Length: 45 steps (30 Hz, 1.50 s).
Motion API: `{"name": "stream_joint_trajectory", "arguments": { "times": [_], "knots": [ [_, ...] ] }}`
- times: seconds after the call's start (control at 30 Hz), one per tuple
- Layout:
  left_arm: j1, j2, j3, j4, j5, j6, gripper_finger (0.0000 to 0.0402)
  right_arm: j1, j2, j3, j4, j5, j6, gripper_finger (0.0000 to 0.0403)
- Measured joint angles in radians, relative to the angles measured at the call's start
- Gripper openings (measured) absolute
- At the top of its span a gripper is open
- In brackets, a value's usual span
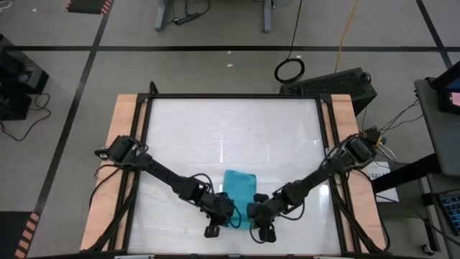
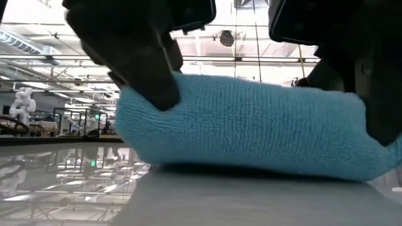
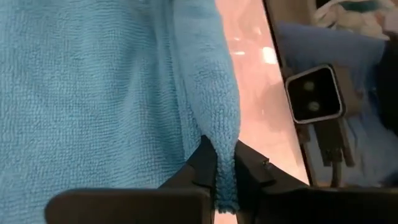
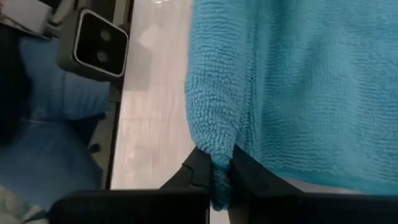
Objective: Roll towel into tight, uniform cylinder
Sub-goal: Roll the blue microfiber towel
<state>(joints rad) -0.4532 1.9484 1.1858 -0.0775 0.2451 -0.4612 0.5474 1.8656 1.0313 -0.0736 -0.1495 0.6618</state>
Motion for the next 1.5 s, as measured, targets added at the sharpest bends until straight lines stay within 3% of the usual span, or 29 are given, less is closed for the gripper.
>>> {"name": "stream_joint_trajectory", "arguments": {
  "times": [0.13,0.3,0.53,0.93,1.23,1.5],
  "knots": [
    [-0.020,0.000,0.000,-0.041,-0.028,0.022,0.0059,-0.020,0.000,0.000,0.002,-0.041,0.018,0.0010],
    [-0.044,0.001,-0.003,-0.095,-0.038,0.034,0.0128,-0.026,0.000,-0.004,-0.037,-0.063,0.034,0.0010],
    [-0.065,-0.012,-0.003,-0.127,-0.140,0.098,0.0197,-0.030,-0.002,-0.002,-0.042,-0.051,0.061,0.0011],
    [-0.256,-0.031,-0.002,-0.108,-0.735,0.520,0.0201,-0.035,-0.002,-0.002,-0.036,-0.043,0.078,0.0011],
    [-0.305,0.029,0.000,0.043,-0.769,0.754,0.0202,-0.041,-0.002,0.000,-0.033,-0.041,0.078,0.0011],
    [-0.302,0.116,-0.001,0.101,-0.865,0.758,0.0202,-0.044,-0.002,0.000,-0.032,-0.040,0.082,0.0011]
  ]
}}
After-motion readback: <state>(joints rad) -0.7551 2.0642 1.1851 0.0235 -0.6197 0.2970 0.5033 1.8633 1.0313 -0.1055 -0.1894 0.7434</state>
